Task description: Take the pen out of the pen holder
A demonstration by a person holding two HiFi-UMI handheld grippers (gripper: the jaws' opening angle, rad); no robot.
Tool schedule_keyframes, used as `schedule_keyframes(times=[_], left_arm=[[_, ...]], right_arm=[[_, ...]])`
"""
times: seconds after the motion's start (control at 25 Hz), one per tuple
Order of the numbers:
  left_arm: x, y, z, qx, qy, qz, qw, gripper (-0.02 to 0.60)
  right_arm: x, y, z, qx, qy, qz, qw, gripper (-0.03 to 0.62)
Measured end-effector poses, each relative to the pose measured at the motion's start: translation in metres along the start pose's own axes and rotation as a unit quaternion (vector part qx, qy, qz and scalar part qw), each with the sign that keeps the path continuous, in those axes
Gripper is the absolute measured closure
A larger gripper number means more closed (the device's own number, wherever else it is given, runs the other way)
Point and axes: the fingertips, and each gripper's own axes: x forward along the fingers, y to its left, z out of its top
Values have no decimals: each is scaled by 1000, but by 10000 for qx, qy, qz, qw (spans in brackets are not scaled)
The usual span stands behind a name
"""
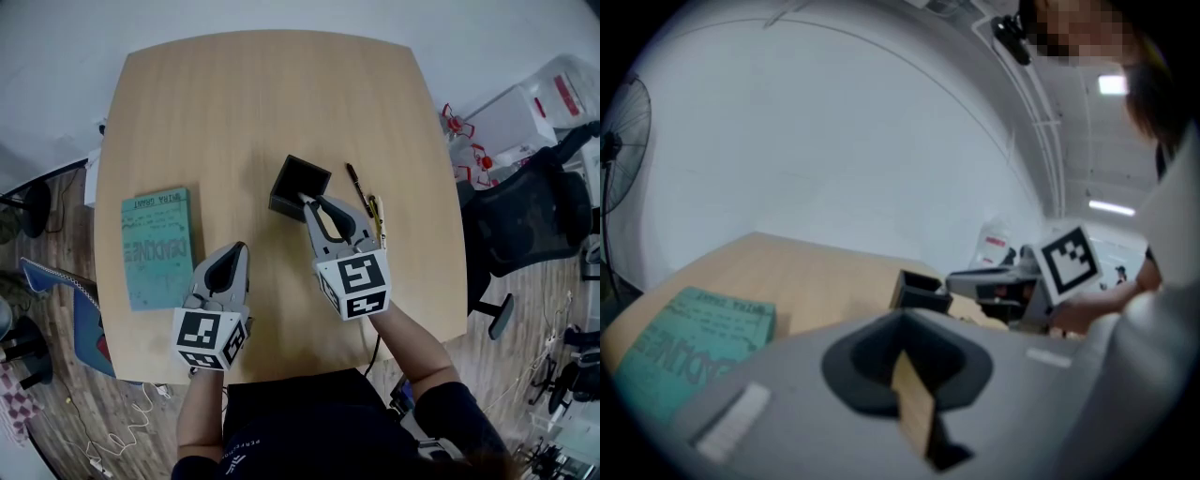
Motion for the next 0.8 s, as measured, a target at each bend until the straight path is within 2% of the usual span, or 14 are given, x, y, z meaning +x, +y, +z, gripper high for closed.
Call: schedule_keyframes(times=[0.8], left_arm=[[-27,-30,25,190,-392,53,9990,577]], right_arm=[[-75,3,63,-232,-1111,-18,9935,536]])
